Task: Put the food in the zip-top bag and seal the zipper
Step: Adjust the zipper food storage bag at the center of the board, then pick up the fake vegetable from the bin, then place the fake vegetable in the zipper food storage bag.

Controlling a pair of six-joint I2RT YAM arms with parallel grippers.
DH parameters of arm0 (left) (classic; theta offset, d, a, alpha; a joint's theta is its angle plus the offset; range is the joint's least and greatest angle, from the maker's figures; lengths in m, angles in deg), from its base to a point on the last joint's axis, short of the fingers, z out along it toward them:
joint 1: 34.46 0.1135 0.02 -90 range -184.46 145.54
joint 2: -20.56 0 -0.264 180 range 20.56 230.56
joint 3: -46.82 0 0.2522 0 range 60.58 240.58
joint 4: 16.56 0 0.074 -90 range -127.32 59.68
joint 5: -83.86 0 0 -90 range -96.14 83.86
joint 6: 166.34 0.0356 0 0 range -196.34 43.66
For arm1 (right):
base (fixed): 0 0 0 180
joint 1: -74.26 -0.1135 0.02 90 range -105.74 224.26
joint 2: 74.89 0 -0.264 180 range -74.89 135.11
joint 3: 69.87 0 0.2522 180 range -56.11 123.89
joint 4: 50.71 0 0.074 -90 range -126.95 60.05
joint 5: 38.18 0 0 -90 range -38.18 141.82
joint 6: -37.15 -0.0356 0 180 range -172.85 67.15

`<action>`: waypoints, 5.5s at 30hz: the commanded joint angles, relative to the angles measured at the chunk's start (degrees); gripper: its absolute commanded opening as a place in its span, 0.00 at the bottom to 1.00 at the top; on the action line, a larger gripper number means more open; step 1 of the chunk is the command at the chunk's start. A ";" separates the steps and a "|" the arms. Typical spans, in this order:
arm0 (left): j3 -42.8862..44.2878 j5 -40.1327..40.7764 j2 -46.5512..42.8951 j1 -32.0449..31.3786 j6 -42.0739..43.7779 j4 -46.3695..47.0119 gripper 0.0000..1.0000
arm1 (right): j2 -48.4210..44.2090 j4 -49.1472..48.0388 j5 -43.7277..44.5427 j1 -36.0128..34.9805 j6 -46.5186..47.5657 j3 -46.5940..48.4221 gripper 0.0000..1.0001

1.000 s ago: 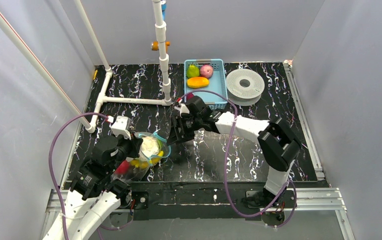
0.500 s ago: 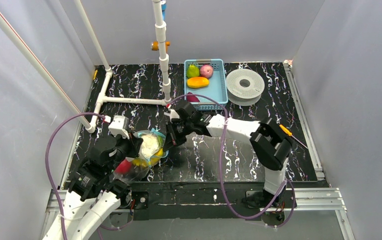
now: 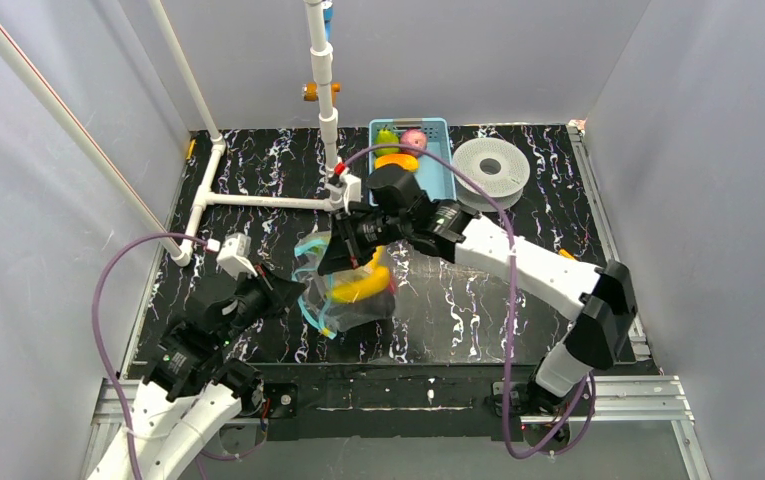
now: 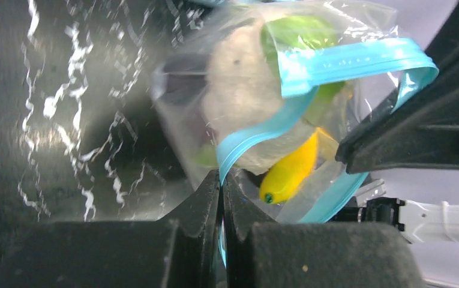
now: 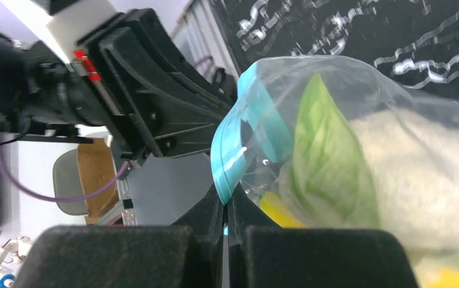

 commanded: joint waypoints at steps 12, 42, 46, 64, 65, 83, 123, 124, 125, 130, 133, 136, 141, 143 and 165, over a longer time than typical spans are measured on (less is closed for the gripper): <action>8.10 -0.15 2.66 -0.28 -3.60 -3.27 0.00 | 0.52 8.09 6.67 -1.48 9.09 7.40 0.01; 7.21 8.35 -3.70 -0.28 -4.48 -9.34 0.00 | 4.95 11.05 9.81 -2.71 12.78 12.40 0.30; 7.12 8.59 -4.41 -0.28 -4.44 -10.64 0.00 | 3.14 11.68 13.47 -2.62 14.65 11.77 0.45; 8.28 7.73 -2.16 -0.28 -5.14 -12.74 0.00 | 4.49 3.90 24.20 21.05 9.85 1.04 0.76; 8.01 7.52 -2.01 -0.28 -5.34 -12.43 0.00 | 6.13 3.24 24.37 22.26 10.38 1.67 0.79; 9.49 6.15 4.99 -0.28 -3.60 -10.09 0.00 | 40.24 19.30 21.35 27.15 23.40 37.37 0.89; 8.37 6.14 2.88 -0.28 -3.70 -9.08 0.00 | 8.11 3.21 6.24 25.60 10.01 4.62 0.20; 8.25 6.14 2.96 -0.28 -3.53 -8.75 0.00 | 6.15 0.45 4.73 24.59 8.98 1.38 0.20; 8.08 6.21 3.07 -0.28 -3.42 -8.18 0.00 | 4.54 -0.90 4.37 23.31 8.20 -0.82 0.20; 9.42 4.38 6.94 -0.28 -2.66 -3.51 0.00 | -1.75 -2.21 5.43 15.50 9.15 -6.65 0.20; 11.49 2.09 10.79 -0.28 -1.80 -2.66 0.00 | -3.99 -1.75 4.36 13.12 9.06 -7.85 0.20; 11.63 1.41 12.40 -0.28 -1.44 -1.54 0.00 | -6.27 -2.01 3.42 11.25 10.87 -9.34 0.22; 11.04 -0.24 13.39 -0.28 -2.28 1.61 0.00 | -5.99 -0.38 5.88 6.46 14.92 -9.18 0.29; 11.21 -1.45 14.01 -0.28 -2.55 2.70 0.00 | -4.54 -0.28 4.27 4.94 15.12 -8.25 0.31; 12.62 -2.88 14.05 -0.28 -1.56 0.95 0.00 | -3.00 3.87 5.48 0.90 23.60 -8.50 0.51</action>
